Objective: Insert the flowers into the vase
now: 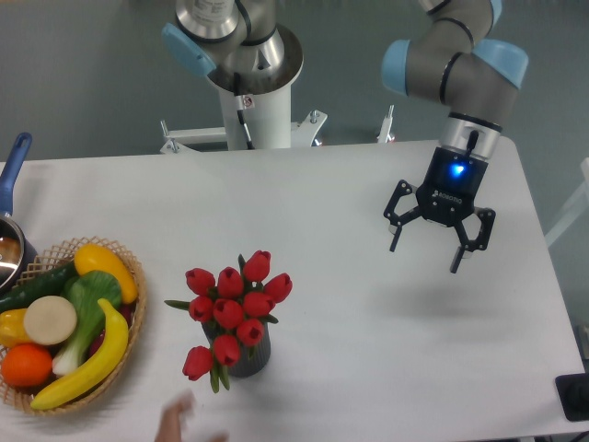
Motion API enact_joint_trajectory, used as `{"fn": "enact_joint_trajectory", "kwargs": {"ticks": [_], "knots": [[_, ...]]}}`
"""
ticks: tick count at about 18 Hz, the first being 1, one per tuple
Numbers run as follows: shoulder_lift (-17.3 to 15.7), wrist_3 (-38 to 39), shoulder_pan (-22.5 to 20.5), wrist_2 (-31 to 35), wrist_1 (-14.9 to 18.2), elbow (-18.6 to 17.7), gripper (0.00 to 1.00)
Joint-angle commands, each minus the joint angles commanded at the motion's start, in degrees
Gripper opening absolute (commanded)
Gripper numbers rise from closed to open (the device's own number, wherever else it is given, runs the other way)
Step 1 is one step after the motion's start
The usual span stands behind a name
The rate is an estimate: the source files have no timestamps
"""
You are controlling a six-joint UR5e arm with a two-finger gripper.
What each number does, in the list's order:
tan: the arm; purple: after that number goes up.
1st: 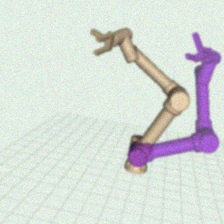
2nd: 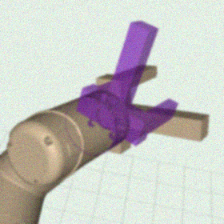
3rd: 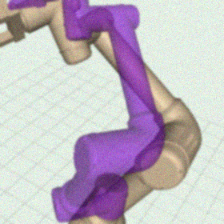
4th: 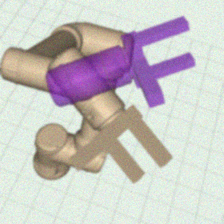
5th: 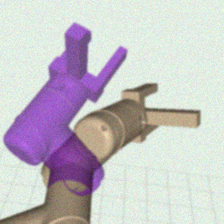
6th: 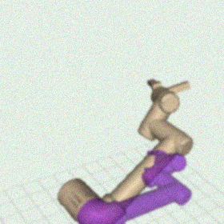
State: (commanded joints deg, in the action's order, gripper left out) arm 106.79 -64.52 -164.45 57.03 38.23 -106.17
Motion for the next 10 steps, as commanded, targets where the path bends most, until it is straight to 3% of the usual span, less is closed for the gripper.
{"fn": "enact_joint_trajectory", "kwargs": {"ticks": [2, 6, 10], "knots": [[-0.8, 0.0, 0.2, 5.7, 0.2, -0.4, 1.0], [-2.7, -1.0, 4.9, 22.0, 1.9, -1.4, 1.0], [-2.8, -1.0, 6.1, 24.7, 2.1, -1.0, 1.0]]}}
